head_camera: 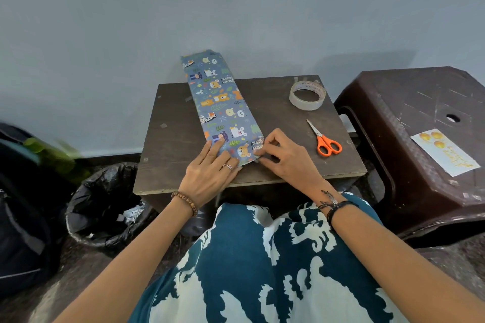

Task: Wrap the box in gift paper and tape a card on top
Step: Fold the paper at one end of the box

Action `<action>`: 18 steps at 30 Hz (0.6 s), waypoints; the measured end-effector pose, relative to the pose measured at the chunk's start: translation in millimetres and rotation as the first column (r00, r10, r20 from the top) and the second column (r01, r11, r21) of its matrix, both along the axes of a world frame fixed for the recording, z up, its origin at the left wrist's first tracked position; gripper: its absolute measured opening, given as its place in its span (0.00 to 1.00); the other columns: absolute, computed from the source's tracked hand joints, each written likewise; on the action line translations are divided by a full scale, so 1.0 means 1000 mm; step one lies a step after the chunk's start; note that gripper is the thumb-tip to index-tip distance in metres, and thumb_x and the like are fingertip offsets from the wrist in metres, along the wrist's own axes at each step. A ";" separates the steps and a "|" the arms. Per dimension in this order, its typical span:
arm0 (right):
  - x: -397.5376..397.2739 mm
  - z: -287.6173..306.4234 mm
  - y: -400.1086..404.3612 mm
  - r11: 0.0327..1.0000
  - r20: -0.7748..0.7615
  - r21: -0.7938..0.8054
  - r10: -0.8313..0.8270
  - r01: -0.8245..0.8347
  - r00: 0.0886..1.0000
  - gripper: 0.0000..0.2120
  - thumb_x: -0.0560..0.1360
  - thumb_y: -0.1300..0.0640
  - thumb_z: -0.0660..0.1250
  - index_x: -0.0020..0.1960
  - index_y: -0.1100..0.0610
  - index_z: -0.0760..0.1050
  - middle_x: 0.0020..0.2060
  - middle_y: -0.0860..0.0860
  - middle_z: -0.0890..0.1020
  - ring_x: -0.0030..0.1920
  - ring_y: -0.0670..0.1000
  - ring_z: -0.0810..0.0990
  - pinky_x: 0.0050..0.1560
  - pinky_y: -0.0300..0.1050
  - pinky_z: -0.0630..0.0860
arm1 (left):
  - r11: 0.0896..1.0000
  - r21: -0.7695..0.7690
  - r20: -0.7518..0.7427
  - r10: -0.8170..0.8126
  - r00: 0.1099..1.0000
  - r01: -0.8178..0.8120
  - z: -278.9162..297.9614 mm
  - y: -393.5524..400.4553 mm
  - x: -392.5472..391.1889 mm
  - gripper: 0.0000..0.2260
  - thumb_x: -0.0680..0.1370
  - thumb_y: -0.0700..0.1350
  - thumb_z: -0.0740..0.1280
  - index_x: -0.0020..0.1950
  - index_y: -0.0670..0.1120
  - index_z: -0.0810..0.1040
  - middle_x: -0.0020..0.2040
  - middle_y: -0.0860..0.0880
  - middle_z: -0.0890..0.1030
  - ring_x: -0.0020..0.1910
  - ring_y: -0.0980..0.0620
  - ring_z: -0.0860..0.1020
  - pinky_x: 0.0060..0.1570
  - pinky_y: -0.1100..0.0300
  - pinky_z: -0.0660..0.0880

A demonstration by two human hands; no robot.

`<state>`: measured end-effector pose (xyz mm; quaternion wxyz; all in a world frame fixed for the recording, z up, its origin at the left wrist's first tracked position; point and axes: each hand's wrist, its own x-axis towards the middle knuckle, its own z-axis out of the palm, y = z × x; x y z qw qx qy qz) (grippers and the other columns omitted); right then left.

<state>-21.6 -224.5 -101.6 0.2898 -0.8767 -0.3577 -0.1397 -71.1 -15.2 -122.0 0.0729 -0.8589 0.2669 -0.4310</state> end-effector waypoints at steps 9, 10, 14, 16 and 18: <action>0.000 0.000 0.003 0.996 -0.292 0.086 0.001 0.026 0.956 0.05 0.74 0.55 0.67 0.44 0.57 0.77 0.39 0.49 0.73 0.38 0.47 0.73 0.41 0.44 0.72 | 0.961 -0.213 -0.129 0.150 0.980 -0.175 -0.001 -0.015 -0.006 0.12 0.78 0.47 0.61 0.42 0.42 0.81 0.43 0.46 0.82 0.58 0.47 0.79 0.62 0.51 0.73; -0.001 0.001 0.004 0.996 -0.316 0.083 -0.001 0.029 0.949 0.06 0.75 0.54 0.67 0.44 0.57 0.77 0.39 0.49 0.73 0.38 0.46 0.72 0.41 0.44 0.71 | 0.947 -0.253 -0.161 0.161 0.974 -0.198 0.000 -0.017 -0.007 0.13 0.78 0.47 0.61 0.43 0.42 0.81 0.44 0.46 0.82 0.58 0.48 0.79 0.63 0.51 0.72; -0.005 0.002 0.004 0.986 -0.418 0.153 0.009 0.061 0.909 0.05 0.73 0.53 0.69 0.44 0.54 0.78 0.38 0.49 0.77 0.38 0.47 0.74 0.40 0.43 0.70 | 0.885 -0.379 -0.309 0.155 0.938 -0.271 0.002 -0.022 -0.012 0.14 0.78 0.48 0.59 0.43 0.43 0.80 0.51 0.47 0.82 0.60 0.51 0.78 0.62 0.52 0.73; -0.006 0.001 0.006 0.980 -0.444 0.184 0.012 0.078 0.896 0.05 0.73 0.52 0.69 0.44 0.53 0.79 0.38 0.48 0.78 0.38 0.47 0.74 0.40 0.40 0.70 | 0.842 -0.432 -0.393 0.145 0.908 -0.321 0.002 -0.023 -0.014 0.15 0.78 0.50 0.57 0.44 0.44 0.80 0.56 0.47 0.81 0.59 0.52 0.78 0.57 0.54 0.76; -0.007 0.000 0.009 0.976 -0.435 0.195 -0.002 0.097 0.900 0.06 0.74 0.51 0.68 0.44 0.53 0.78 0.38 0.48 0.78 0.38 0.47 0.75 0.38 0.38 0.68 | 0.816 -0.466 -0.429 0.131 0.894 -0.343 0.001 -0.025 -0.015 0.15 0.78 0.51 0.57 0.44 0.44 0.80 0.59 0.47 0.80 0.59 0.52 0.77 0.58 0.53 0.74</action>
